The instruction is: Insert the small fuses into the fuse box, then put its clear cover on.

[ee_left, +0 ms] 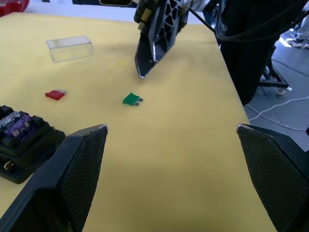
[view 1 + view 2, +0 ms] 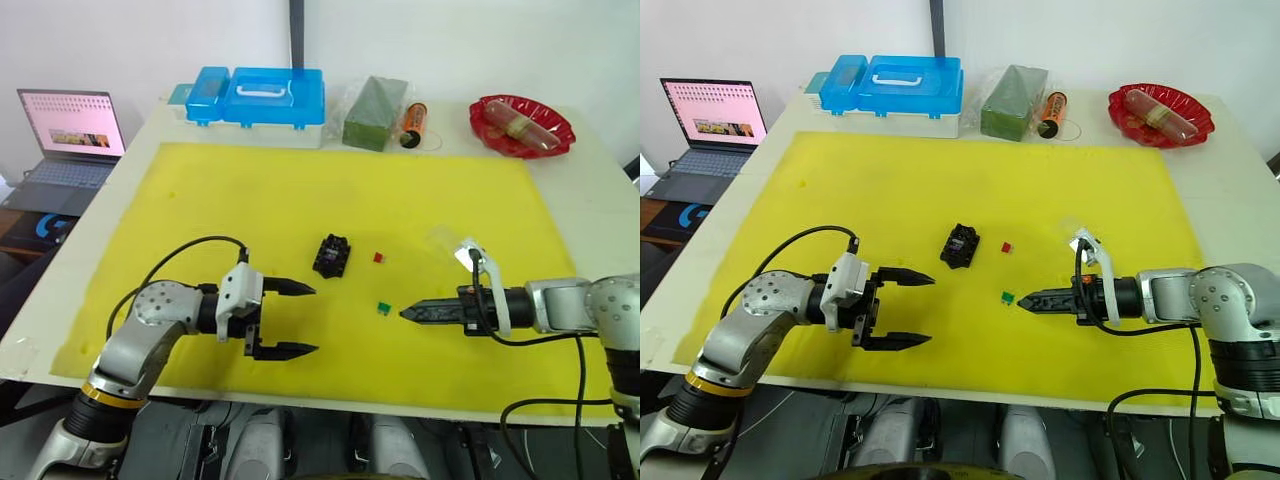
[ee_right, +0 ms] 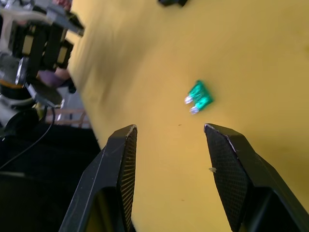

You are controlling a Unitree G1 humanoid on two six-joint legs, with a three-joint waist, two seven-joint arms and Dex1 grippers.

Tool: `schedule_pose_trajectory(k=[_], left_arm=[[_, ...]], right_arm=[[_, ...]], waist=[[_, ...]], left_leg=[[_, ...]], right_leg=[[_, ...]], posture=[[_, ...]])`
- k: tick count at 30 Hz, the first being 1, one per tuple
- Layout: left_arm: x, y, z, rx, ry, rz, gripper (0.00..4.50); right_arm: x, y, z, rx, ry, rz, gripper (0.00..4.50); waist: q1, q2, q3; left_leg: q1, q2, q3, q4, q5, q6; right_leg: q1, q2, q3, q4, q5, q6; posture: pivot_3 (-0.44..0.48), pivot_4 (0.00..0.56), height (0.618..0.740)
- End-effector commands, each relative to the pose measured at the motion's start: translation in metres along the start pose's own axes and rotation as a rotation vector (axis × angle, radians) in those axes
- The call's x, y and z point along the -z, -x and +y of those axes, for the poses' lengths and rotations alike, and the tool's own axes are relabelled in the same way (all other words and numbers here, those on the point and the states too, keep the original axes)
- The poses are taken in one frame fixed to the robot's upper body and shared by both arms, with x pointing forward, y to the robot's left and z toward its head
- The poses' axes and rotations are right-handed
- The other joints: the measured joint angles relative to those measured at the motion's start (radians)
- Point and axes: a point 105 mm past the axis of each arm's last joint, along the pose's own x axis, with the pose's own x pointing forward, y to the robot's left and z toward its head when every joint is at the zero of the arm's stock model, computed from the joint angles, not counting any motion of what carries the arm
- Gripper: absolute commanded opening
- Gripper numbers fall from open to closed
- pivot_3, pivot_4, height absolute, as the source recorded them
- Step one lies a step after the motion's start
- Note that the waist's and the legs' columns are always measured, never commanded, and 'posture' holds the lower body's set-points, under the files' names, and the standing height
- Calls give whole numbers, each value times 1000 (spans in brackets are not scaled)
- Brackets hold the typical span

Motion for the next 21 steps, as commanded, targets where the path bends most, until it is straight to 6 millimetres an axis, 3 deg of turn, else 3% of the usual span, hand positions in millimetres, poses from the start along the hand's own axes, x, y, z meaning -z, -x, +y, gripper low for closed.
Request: schedule_pose_trajectory(k=[1,2,6,21], left_arm=[[-7,-3,-2,7,-37,-12,4500],[-6,-3,-1,4,-36,-9,4500],[-7,-6,3,-12,-37,-13,4500],[-8,-10,0,25,-49,-10,4500]], right_arm=[[-8,-1,0,-10,28,-20,1734],[-8,-4,-1,-8,32,-15,1426],[-10,-13,-3,-6,51,-6,1426],[-17,-15,-18,31,34,-21,1426]], waist=[[-1,0,0],[-1,0,0],[-1,0,0],[-1,0,0]], left_leg=[[0,0,0,0,0,0],[0,0,0,0,0,0],[0,0,0,0,0,0],[0,0,0,1,0,0]], right_leg=[[0,0,0,0,0,0],[0,0,0,0,0,0],[0,0,0,1,0,0],[-1,0,0,2,0,0]], posture=[[0,150,740],[0,150,740],[0,150,740],[0,150,740]])
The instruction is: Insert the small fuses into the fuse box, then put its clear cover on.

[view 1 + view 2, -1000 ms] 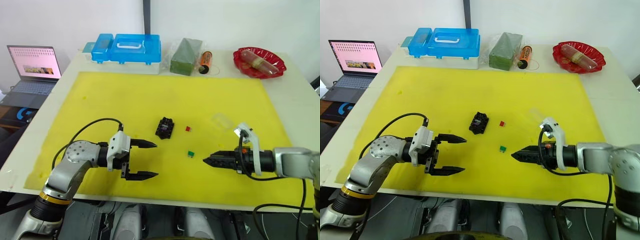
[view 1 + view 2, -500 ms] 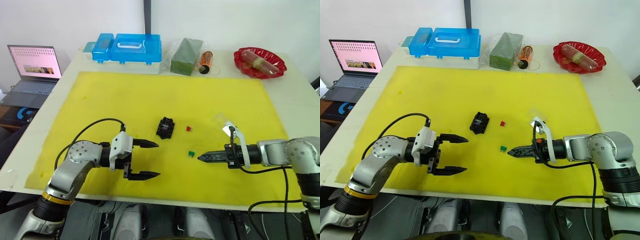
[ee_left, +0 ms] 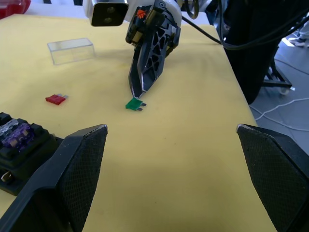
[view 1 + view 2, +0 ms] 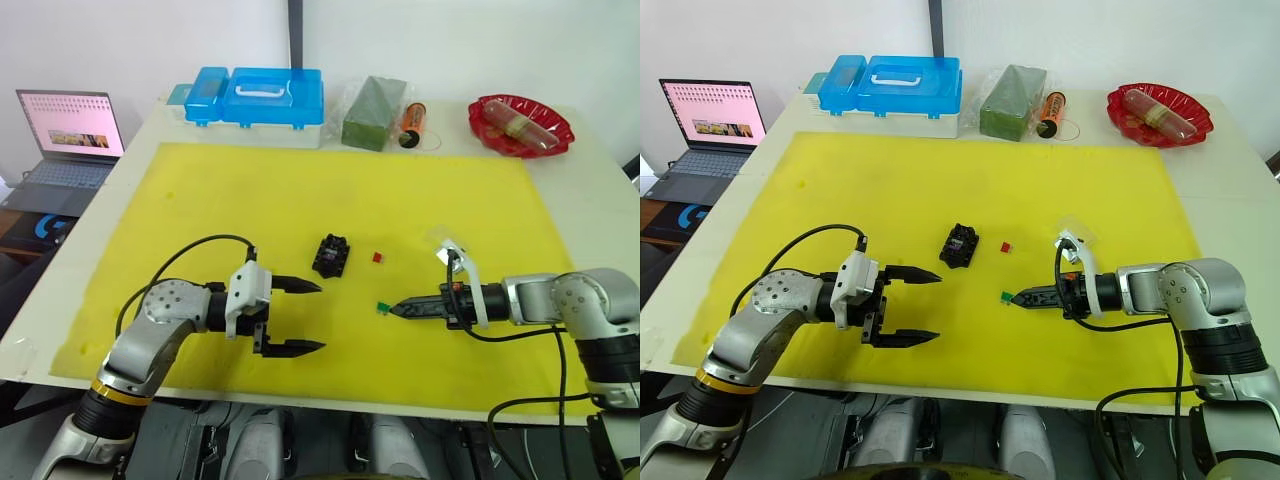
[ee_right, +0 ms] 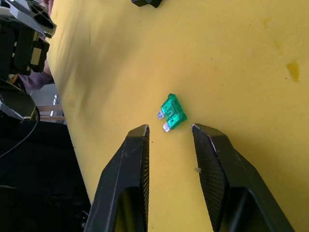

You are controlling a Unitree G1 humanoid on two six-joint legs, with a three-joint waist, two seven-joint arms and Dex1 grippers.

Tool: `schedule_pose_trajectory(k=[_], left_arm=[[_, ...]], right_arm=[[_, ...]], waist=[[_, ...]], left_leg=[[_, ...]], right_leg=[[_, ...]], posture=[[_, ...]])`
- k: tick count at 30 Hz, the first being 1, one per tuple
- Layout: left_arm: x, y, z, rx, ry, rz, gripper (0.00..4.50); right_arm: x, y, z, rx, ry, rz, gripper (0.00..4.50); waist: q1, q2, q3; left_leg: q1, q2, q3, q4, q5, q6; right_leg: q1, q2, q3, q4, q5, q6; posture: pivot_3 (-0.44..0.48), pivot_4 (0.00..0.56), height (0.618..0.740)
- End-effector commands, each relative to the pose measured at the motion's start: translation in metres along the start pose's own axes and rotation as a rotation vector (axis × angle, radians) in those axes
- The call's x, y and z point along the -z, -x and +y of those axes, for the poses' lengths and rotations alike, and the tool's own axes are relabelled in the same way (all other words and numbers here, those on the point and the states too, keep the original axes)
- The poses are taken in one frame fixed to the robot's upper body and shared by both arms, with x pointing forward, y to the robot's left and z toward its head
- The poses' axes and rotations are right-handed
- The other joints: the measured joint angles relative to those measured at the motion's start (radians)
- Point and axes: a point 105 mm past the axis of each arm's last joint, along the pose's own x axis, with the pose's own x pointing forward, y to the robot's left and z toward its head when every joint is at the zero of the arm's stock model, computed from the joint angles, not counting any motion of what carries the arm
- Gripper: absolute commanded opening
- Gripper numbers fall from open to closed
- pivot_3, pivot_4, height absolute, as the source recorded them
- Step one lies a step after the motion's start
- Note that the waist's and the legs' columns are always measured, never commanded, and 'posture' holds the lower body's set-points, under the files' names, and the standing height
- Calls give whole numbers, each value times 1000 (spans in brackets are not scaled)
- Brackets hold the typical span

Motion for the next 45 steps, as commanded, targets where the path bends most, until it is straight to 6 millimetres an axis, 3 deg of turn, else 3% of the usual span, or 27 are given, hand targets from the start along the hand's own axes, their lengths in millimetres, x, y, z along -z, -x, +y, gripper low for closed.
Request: schedule_pose_trajectory(k=[1,15,17,21,24,28,32,35,38,41,45], left_arm=[[-8,-2,-2,23,-41,-9,4500],[-9,-3,-3,26,-45,-5,4500],[-9,-3,-2,24,-45,-7,4500],[-7,-2,-2,24,-51,8,4500],[-6,-1,-2,24,-52,12,4500],[-7,3,3,0,-55,6,4500],[-10,12,11,-51,-52,-7,4500],[-15,27,30,-169,-32,-33,4500],[-20,36,54,-296,-7,-73,4500],[-25,32,73,-359,16,-115,4500],[-24,20,80,-371,40,-132,4500]], right_arm=[[-8,-1,1,-8,18,-25,1426],[-9,-15,-3,-21,-3,-20,1426],[-6,-16,-6,-7,5,-9,1113],[0,-19,-11,32,54,20,32],[0,-18,-10,31,76,23,32],[-16,-10,1,16,114,-25,32],[-37,4,26,-3,205,-69,32],[-62,10,54,40,356,-102,32],[-91,5,73,138,534,-169,32],[-120,-6,79,245,656,-243,32],[-133,-18,77,305,774,-235,32]], waist=[[0,0,0],[-3,0,0],[-3,0,0],[-3,-1,0],[-4,-1,-1],[-4,-1,-1],[-3,0,0],[-3,0,0],[-2,0,0],[0,0,0],[0,-1,0]], left_leg=[[0,0,0,0,0,0],[1,0,0,0,0,0],[1,0,0,0,0,0],[2,0,0,0,0,0],[2,0,0,0,0,0],[2,0,0,0,0,0],[2,0,0,0,0,0],[2,0,1,0,0,0],[1,1,0,0,0,0],[1,0,0,0,0,0],[0,-1,1,0,0,0]], right_leg=[[0,0,0,0,0,0],[0,0,0,2,0,0],[0,0,0,2,0,0],[0,0,0,2,0,0],[1,0,0,2,0,0],[1,0,0,2,0,0],[0,0,0,3,0,0],[-1,0,0,3,0,0],[-2,0,0,4,0,0],[-1,0,0,4,0,0],[-1,-1,0,3,1,2]], posture=[[0,150,740],[0,150,740],[0,150,740],[0,150,740],[0,150,740],[0,150,740],[0,150,740],[0,150,740],[0,150,740],[0,150,740],[0,150,740]])
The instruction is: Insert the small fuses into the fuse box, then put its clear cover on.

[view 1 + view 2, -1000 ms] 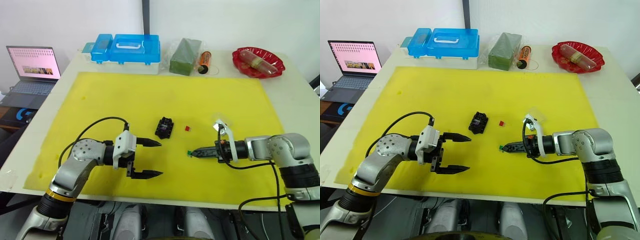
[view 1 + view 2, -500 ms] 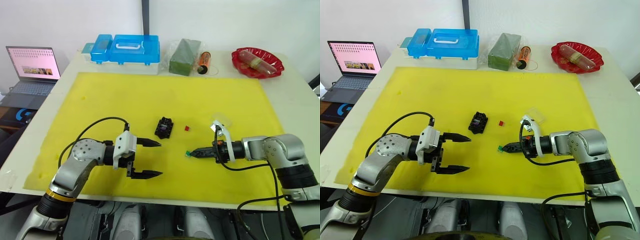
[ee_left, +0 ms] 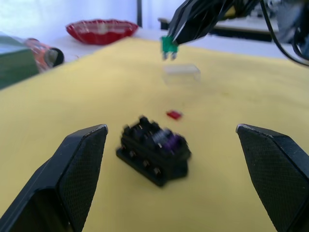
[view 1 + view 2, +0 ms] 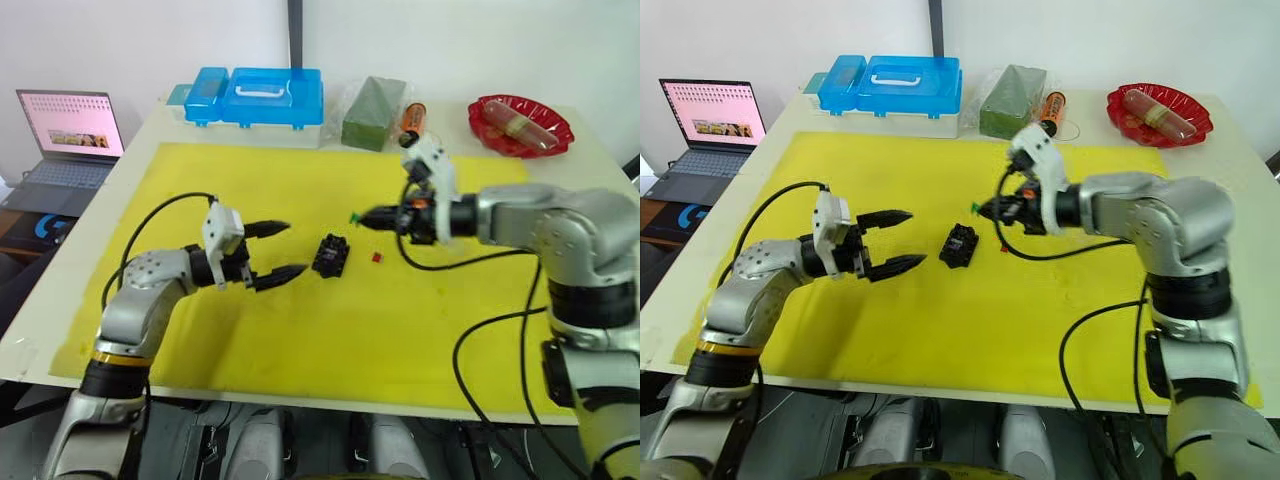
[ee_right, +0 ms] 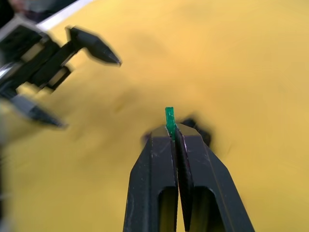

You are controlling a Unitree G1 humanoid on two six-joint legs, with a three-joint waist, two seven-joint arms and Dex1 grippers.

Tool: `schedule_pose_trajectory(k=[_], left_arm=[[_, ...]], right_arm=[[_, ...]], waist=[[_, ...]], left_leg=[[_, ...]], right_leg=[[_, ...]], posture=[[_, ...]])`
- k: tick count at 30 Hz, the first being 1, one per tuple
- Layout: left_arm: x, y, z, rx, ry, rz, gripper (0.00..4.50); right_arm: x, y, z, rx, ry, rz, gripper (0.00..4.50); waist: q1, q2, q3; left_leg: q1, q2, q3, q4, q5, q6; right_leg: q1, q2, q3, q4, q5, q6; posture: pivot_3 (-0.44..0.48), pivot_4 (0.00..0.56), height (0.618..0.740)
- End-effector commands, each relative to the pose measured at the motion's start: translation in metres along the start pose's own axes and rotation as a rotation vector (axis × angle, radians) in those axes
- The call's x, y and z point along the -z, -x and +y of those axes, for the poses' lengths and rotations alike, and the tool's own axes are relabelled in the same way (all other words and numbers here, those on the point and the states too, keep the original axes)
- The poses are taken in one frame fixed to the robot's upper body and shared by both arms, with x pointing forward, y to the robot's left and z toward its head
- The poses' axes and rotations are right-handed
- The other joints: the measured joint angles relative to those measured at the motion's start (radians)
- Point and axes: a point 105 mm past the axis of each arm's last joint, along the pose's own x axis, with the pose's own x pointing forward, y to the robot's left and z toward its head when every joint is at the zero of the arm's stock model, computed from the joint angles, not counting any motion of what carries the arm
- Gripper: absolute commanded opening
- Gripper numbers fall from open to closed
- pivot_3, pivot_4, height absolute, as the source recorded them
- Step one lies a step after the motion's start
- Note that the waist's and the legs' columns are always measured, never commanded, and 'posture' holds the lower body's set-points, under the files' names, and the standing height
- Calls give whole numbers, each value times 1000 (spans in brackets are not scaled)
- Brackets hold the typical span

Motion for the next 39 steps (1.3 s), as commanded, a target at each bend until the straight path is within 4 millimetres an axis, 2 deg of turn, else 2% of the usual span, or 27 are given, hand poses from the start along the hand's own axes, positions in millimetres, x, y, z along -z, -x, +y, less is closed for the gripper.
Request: schedule_pose_trajectory(k=[1,4,8,19,39], left_arm=[[1,-9,0,2,10,-2,4500],[11,-15,-1,8,16,12,4500],[15,-17,0,19,24,20,4500],[18,-16,-3,23,20,19,4500],[14,-17,-3,18,2,25,4500]], right_arm=[[-7,-9,-6,50,163,3,32],[0,-22,-6,47,289,51,32],[4,-28,-3,5,342,76,32],[7,-40,10,-56,366,90,32],[19,-44,11,-66,367,121,32]], waist=[[-1,0,0],[-4,0,0],[-5,0,0],[-6,0,0],[-6,0,0]], left_leg=[[0,0,0,0,0,0],[0,0,1,0,0,0],[0,1,1,0,1,-1],[0,1,0,0,1,-1],[0,1,0,0,1,-1]], right_leg=[[0,0,0,0,0,0],[0,0,0,0,0,0],[-1,1,0,1,0,0],[-1,1,0,1,0,0],[-1,1,0,2,0,0]], posture=[[0,150,740],[0,150,740],[0,150,740],[0,150,740],[0,150,740]])
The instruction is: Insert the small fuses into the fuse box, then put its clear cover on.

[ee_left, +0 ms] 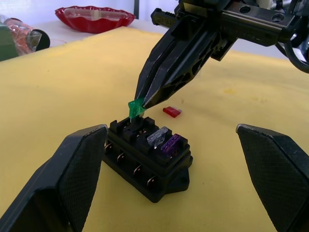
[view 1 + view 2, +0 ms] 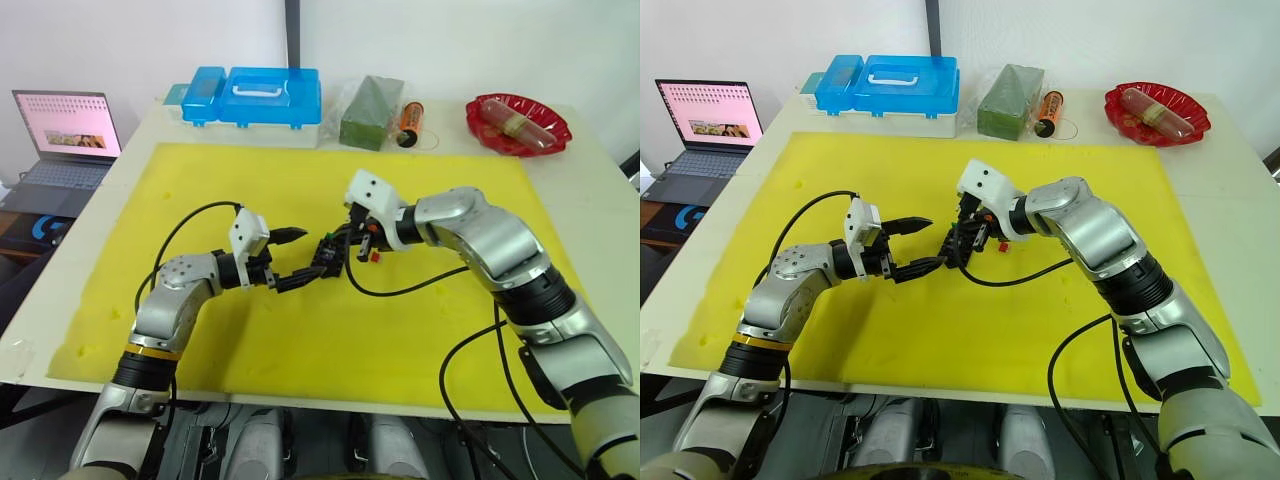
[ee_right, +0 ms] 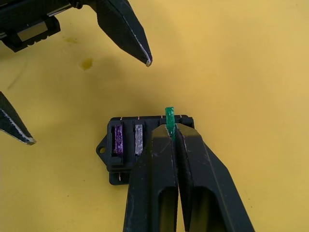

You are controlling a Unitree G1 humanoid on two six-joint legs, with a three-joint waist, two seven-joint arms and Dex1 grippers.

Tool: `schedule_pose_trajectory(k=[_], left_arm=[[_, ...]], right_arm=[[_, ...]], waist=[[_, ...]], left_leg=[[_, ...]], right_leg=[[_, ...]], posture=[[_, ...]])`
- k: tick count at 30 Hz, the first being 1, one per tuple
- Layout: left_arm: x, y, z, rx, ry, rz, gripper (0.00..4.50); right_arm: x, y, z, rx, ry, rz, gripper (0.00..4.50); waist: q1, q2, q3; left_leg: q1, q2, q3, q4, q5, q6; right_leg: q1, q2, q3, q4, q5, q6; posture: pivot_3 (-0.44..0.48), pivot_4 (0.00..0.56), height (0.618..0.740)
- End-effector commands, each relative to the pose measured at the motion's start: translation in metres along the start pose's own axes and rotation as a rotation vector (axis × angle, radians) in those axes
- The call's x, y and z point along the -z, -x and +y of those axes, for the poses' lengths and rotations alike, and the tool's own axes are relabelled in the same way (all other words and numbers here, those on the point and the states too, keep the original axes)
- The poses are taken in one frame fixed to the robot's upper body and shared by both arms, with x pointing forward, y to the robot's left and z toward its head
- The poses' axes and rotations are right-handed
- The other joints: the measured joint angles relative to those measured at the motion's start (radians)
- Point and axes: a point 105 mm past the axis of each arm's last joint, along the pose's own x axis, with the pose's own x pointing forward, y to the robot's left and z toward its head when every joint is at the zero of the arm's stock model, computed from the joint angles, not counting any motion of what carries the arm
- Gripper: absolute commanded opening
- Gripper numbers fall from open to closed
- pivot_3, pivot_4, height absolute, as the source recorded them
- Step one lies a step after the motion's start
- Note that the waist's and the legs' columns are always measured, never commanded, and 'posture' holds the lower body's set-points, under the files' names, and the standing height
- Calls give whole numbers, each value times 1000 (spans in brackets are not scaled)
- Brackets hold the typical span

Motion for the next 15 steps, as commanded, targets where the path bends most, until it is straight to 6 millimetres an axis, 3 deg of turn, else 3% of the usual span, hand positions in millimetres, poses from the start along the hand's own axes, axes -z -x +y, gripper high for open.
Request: schedule_pose_trajectory(k=[1,15], left_arm=[[-11,1,3,-11,-47,-20,4500],[-10,3,7,-32,-50,-19,4500]], right_arm=[[-11,3,0,10,41,-34,32],[-5,1,-1,-1,51,-19,32]], waist=[[0,0,0],[0,0,0]], left_leg=[[0,0,0,0,0,0],[0,0,0,0,0,0]], right_leg=[[0,0,0,0,0,0],[0,0,0,0,0,0]], posture=[[0,150,740],[0,150,740]])
